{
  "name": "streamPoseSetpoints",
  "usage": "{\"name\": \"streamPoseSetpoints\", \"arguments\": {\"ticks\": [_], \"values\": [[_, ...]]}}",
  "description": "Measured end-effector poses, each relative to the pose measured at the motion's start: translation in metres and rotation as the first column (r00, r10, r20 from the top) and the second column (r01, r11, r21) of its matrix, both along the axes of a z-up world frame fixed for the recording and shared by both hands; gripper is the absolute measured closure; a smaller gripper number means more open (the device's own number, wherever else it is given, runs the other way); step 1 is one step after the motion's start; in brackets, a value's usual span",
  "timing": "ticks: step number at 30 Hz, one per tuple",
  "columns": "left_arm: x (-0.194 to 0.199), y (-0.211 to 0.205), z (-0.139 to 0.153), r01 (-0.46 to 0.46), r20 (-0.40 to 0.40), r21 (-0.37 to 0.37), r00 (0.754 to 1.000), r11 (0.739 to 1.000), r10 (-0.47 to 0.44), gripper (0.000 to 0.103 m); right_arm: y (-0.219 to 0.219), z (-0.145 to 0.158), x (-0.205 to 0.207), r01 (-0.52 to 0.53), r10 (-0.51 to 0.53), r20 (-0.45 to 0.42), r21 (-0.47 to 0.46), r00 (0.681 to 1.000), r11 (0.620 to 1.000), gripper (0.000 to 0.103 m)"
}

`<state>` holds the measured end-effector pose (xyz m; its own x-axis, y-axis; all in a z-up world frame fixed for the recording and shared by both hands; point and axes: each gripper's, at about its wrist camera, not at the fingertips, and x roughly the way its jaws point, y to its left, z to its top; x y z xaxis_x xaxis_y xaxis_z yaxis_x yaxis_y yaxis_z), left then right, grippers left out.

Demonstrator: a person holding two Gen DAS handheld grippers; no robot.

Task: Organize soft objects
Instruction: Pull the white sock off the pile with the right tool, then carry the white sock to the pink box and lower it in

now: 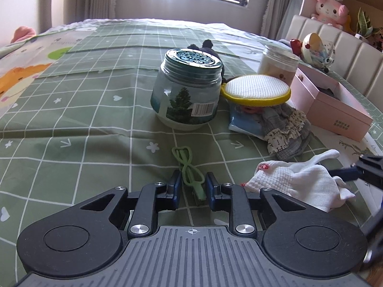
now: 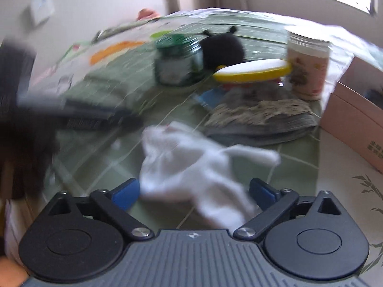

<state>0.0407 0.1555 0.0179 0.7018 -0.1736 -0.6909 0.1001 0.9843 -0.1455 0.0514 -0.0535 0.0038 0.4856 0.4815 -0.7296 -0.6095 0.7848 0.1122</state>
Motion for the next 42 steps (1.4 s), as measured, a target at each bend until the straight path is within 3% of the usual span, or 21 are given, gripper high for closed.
{"name": "streamPoseSetpoints", "arguments": {"ticks": [5,10,17,21,24,27,28,29,31,33,34,35,42], "values": [[0.001,0.000,0.000,-0.004,-0.005,-0.004,1.000,1.000,0.004,0.078,0.008,-0.006,-0.022,-0.008,0.012,0.084,-0.047,0.996,0.999,0.000],[0.001,0.000,0.000,-0.004,-0.004,-0.004,1.000,1.000,0.004,0.078,0.005,-0.006,-0.016,0.002,-0.001,0.033,-0.033,0.999,0.999,0.000],[0.001,0.001,0.000,-0.007,-0.007,-0.006,1.000,1.000,0.007,0.078,0.005,0.002,-0.019,-0.059,0.062,0.039,-0.063,0.997,0.996,0.000],[0.001,-0.001,0.001,-0.012,-0.008,-0.003,1.000,1.000,0.012,0.078,-0.001,0.026,-0.029,-0.070,0.075,0.142,-0.039,0.987,0.997,0.000],[0.000,0.000,0.000,-0.015,-0.003,-0.012,1.000,1.000,0.015,0.078,0.003,0.037,-0.016,-0.050,0.054,0.172,-0.028,0.984,0.998,0.000],[-0.001,0.002,-0.001,-0.024,-0.001,-0.030,1.000,0.999,0.024,0.078,0.014,0.027,0.014,-0.042,0.043,0.106,-0.014,0.993,0.999,0.001],[-0.001,0.002,-0.001,-0.028,-0.001,-0.032,1.000,0.999,0.028,0.078,0.018,0.021,0.023,-0.039,0.040,0.066,-0.019,0.997,0.999,0.007],[-0.001,0.002,-0.001,-0.032,0.000,-0.032,0.999,0.999,0.032,0.078,0.022,0.014,0.030,-0.032,0.033,0.026,-0.029,0.999,0.999,0.019],[-0.002,0.000,0.000,-0.034,0.006,-0.025,0.999,0.999,0.035,0.078,0.026,0.008,0.030,-0.017,0.017,0.002,-0.051,1.000,0.999,0.026],[-0.003,-0.002,0.000,-0.030,0.017,-0.022,0.999,0.999,0.031,0.079,0.027,0.013,0.016,-0.010,0.015,0.053,-0.076,0.998,0.997,0.052],[-0.004,-0.003,0.000,-0.028,0.019,-0.025,0.999,0.999,0.029,0.079,0.025,0.016,0.009,-0.013,0.017,0.058,-0.082,0.998,0.997,0.074],[-0.004,-0.004,0.000,-0.025,0.021,-0.028,0.999,0.999,0.026,0.079,0.023,0.019,0.003,-0.013,0.017,0.051,-0.084,0.999,0.996,0.080],[-0.018,-0.028,0.009,0.054,0.019,-0.038,0.998,0.998,-0.053,0.079,-0.018,0.049,-0.034,0.034,-0.031,0.075,-0.034,0.997,0.999,0.085]]}}
